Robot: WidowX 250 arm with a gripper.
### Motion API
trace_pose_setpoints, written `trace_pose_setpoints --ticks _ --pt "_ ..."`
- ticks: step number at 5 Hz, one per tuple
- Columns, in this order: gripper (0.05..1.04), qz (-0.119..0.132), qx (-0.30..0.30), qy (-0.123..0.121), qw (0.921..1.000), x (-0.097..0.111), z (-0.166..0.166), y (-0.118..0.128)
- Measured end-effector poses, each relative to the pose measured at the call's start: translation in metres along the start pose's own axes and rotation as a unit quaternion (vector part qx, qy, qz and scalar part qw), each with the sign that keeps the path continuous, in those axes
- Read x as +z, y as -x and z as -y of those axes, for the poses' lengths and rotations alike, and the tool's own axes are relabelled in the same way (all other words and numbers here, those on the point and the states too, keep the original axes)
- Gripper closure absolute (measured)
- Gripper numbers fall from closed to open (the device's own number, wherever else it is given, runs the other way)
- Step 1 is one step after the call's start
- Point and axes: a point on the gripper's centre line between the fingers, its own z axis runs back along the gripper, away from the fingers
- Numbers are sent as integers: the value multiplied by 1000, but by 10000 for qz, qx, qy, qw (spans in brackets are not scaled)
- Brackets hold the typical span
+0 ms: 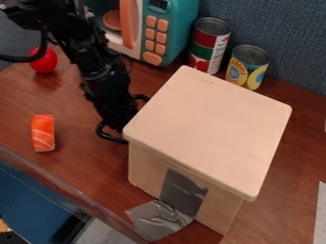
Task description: Open the drawer
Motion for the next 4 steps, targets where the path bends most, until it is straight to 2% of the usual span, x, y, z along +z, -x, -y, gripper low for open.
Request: trace_pose_setpoints --ticks 1,2,4 --pt "932 68 69 -133 9999 7 -25 4" --pt "932 -36 62 -163 9998 4 -36 9" --pt "932 -40 109 -370 9992 8 -63 15"
